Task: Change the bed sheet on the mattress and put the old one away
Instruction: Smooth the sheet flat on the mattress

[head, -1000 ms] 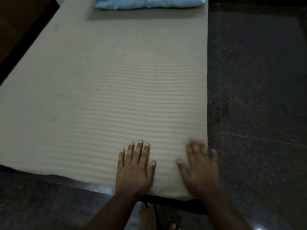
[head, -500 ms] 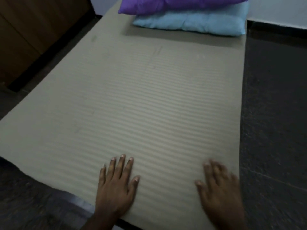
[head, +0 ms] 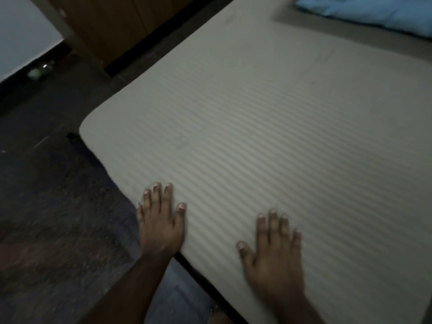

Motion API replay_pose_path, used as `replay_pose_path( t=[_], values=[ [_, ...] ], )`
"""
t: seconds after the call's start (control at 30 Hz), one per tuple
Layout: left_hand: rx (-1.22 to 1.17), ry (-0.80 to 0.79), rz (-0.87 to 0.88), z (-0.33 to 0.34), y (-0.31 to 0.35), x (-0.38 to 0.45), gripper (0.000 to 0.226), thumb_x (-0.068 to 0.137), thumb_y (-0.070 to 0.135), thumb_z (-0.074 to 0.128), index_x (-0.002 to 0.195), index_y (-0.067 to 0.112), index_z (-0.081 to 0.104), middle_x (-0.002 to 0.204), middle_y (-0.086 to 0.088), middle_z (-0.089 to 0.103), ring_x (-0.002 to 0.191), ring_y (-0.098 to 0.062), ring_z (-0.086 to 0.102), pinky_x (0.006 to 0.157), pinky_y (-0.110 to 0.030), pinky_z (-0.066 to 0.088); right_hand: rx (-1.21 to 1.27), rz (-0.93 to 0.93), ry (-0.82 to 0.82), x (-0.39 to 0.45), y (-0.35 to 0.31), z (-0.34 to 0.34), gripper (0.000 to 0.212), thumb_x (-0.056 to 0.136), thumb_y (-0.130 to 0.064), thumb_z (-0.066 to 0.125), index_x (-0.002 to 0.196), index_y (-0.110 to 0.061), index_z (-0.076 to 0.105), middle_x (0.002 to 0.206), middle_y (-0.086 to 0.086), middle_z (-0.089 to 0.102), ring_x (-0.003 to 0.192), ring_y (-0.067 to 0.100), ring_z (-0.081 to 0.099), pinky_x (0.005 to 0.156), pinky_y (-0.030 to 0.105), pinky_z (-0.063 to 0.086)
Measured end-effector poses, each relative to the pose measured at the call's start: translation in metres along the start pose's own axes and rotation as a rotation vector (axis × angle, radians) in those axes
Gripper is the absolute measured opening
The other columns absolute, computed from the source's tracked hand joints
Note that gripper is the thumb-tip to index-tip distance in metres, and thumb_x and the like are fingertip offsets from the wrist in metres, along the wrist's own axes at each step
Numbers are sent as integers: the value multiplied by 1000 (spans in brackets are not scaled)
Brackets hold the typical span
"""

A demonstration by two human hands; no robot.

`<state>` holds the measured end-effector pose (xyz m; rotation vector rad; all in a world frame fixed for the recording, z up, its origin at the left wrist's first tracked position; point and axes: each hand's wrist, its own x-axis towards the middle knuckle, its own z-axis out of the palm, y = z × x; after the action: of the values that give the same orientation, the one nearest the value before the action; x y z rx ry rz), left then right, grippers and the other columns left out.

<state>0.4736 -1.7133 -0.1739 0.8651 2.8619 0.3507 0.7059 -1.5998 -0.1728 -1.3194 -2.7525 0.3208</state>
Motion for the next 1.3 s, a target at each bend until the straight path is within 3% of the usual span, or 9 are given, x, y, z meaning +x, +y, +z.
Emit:
replay_pose_path(
  t=[0.17, 0.33, 0.43, 0.67, 0.83, 0.93, 1.03, 1.13, 1.3],
  values=[
    [-406, 62, -384, -3, -19, -20, 70, 103, 53, 39, 161, 21, 14, 169, -10, 3, 155, -31, -1, 124, -45, 4, 124, -495, -26, -37, -45, -9, 71, 86, -58, 52, 140, -13, 58, 156, 11, 40, 141, 35, 44, 108, 60, 33],
    [-520, 148, -504, -20, -19, 3, 60, 104, 39, 46, 157, 16, 31, 157, -11, 40, 148, -26, 27, 119, -36, 22, 65, -160, -61, 62, -34, -3, 74, 97, -57, 36, 149, -6, 44, 158, 18, 37, 147, 36, 32, 117, 62, 25],
    [-429, 251, -511, -23, -31, 13, 49, 102, 29, 49, 151, 25, 44, 133, -13, 61, 132, -30, 39, 108, -39, 35, 35, -221, -139, 70, -75, 11, 77, 97, -62, 34, 152, -8, 39, 160, 19, 31, 149, 38, 26, 117, 63, 21],
    [-233, 75, -235, -16, -70, 7, 60, 98, 34, 42, 156, 30, 29, 149, -7, 48, 134, -32, 41, 109, -48, 33, 84, -600, -153, 27, -150, 14, 69, 96, -58, 43, 152, -17, 41, 163, 8, 30, 151, 32, 25, 115, 62, 26],
    [-472, 135, -547, -34, -75, 37, 69, 84, 32, 74, 145, 17, 45, 144, -12, 45, 130, -35, 43, 105, -40, 33, 71, -366, -128, 88, -155, 19, 69, 99, -56, 39, 154, -15, 36, 162, 9, 31, 152, 29, 23, 119, 59, 23],
    [-857, 45, -834, -35, -71, 47, 96, 78, 28, 81, 155, 23, 24, 152, -13, 34, 132, -27, 43, 98, -27, 33, 29, -440, -139, 82, -171, 29, 65, 99, -54, 38, 153, -18, 40, 162, 9, 31, 152, 31, 24, 118, 60, 23],
    [-1145, -71, -1030, -27, -66, 55, 107, 78, 27, 78, 158, 34, 8, 144, -4, 47, 111, -18, 52, 95, -32, 43, 3, -430, -107, 77, -173, 32, 62, 100, -53, 38, 151, -18, 43, 162, 7, 33, 151, 30, 25, 118, 58, 22],
    [-1076, -88, -980, -25, -64, 66, 103, 71, 28, 77, 154, 29, 17, 130, 2, 50, 107, -20, 55, 93, -37, 49, -33, -437, -109, 78, -173, 32, 64, 101, -55, 37, 153, -18, 39, 163, 7, 29, 153, 29, 20, 119, 58, 20],
    [-780, -80, -891, -27, -52, 77, 76, 83, 13, 65, 147, 9, 24, 142, -21, 43, 126, -39, 49, 101, -40, 42, -31, -456, -135, 79, -170, 28, 67, 100, -58, 38, 154, -19, 37, 164, 7, 27, 153, 29, 19, 119, 58, 21]
  ],
)
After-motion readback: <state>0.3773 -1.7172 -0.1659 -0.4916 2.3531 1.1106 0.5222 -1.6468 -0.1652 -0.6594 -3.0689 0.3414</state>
